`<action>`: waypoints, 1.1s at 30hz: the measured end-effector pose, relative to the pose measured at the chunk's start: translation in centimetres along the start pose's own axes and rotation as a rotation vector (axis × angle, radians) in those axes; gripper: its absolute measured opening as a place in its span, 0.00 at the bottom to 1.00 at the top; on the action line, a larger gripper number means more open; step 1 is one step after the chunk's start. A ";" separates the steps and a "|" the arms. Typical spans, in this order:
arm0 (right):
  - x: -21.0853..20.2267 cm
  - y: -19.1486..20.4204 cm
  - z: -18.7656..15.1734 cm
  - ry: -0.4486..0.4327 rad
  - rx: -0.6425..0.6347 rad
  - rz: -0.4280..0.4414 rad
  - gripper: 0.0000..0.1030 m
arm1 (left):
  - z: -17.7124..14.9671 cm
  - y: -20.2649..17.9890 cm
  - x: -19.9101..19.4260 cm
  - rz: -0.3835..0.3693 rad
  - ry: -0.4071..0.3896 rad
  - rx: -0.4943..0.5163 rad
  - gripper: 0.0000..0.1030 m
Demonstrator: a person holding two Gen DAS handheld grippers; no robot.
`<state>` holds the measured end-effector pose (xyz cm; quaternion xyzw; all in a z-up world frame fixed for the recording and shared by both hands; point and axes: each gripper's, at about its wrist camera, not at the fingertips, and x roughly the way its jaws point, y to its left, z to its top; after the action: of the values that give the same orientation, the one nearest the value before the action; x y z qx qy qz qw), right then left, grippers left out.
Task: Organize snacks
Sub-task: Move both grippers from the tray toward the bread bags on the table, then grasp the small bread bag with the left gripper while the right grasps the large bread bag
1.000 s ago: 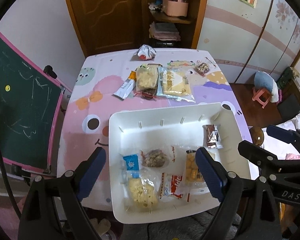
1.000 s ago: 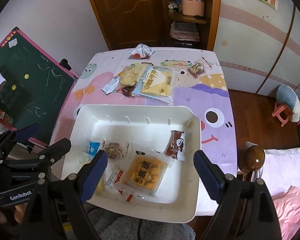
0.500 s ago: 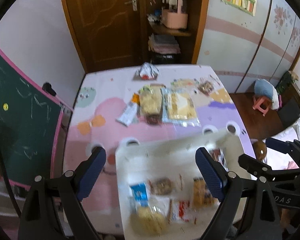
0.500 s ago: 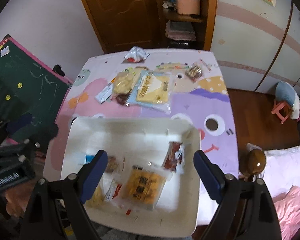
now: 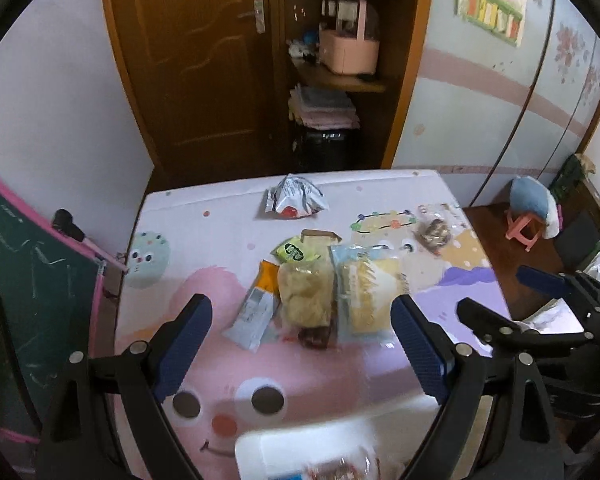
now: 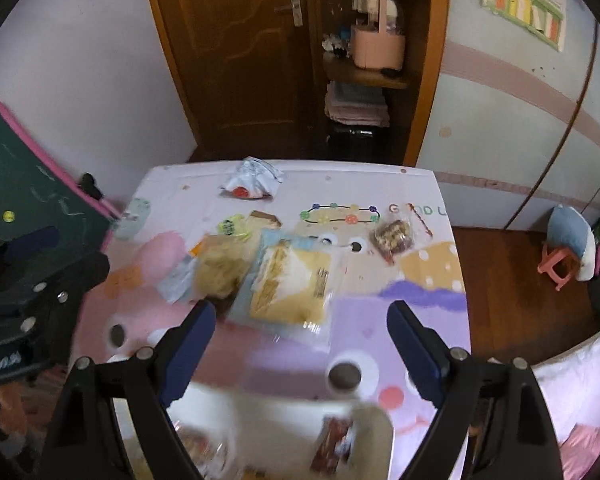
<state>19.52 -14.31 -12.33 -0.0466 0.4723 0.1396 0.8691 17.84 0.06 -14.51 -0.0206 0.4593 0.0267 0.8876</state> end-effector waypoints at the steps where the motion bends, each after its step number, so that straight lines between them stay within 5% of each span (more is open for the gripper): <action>1: 1.8 -0.2 0.7 0.026 0.009 0.015 0.86 | 0.5 0.1 1.5 0.000 0.014 0.002 0.88; 11: 16.6 -3.8 1.1 0.335 0.227 0.177 0.85 | 1.1 1.5 15.2 -0.123 0.271 -0.093 0.84; 20: 20.4 -1.8 -0.2 0.439 0.161 0.130 0.85 | 0.0 0.7 20.2 -0.167 0.409 -0.138 0.78; 24: 20.8 -1.6 -0.3 0.443 0.178 0.143 0.86 | -0.2 0.0 21.3 -0.122 0.431 -0.105 0.59; 27: 20.5 -1.3 -0.4 0.429 0.174 0.147 0.61 | -0.3 0.1 21.4 -0.072 0.422 -0.096 0.37; 33: 19.6 -4.1 0.1 0.416 0.282 0.217 0.23 | -0.3 0.7 20.6 -0.083 0.405 -0.113 0.33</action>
<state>30.81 -14.32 -28.83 0.0981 0.6578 0.1522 0.7311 29.47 1.32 -31.54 -0.0941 0.6247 0.0110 0.7751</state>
